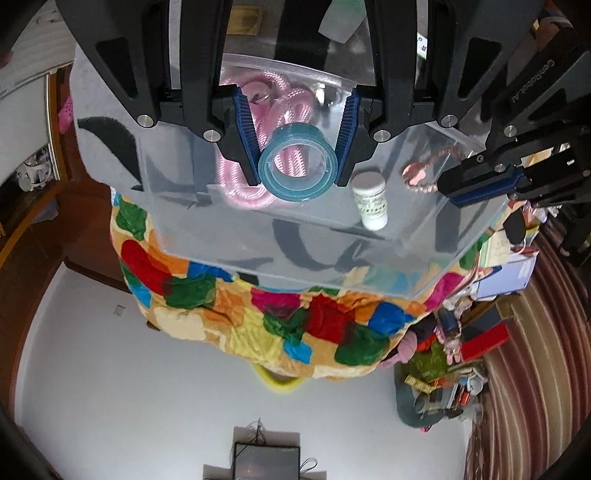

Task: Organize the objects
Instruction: 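Lower the blue tape and braided cord into the clear box and open both tools, then grasp the white ointment tube with the left tool while the right tool grasps the white tape roll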

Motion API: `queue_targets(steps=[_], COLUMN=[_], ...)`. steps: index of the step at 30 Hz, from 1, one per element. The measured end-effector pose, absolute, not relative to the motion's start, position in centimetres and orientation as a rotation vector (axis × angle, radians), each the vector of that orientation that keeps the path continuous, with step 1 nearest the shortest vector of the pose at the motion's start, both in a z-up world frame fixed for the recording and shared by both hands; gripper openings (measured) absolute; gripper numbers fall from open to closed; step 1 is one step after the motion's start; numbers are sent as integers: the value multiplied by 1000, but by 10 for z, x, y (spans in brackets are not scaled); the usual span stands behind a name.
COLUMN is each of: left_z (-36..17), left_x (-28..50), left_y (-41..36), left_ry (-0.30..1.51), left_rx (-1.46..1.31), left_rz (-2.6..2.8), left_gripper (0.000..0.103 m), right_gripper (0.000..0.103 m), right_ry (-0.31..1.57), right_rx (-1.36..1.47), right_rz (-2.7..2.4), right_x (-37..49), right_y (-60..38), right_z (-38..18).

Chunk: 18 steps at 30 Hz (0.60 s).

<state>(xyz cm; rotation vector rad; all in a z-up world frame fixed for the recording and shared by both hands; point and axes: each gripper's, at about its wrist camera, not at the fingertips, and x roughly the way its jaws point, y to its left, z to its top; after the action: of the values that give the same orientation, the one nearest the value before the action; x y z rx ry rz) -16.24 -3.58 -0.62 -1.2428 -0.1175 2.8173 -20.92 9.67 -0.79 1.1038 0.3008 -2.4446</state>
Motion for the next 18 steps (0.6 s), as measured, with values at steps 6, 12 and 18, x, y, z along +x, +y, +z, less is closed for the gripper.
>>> queue_targets(steps=[6, 12, 18], left_z=[7, 22, 13], left_x=[-150, -131, -108], left_y=[-37, -39, -36], left_ry=[-103, -100, -48], left_rx=[-1203, -1147, -1175], left_rz=[2842, 2872, 2839], left_gripper=[51, 76, 84], right_gripper=[45, 54, 61], right_ry=[306, 300, 300], right_rx=[1091, 1021, 943], right_rz=[-2407, -2409, -2420], right_x=[-198, -175, -135], right_y=[97, 109, 135], right_z=[-3, 13, 19])
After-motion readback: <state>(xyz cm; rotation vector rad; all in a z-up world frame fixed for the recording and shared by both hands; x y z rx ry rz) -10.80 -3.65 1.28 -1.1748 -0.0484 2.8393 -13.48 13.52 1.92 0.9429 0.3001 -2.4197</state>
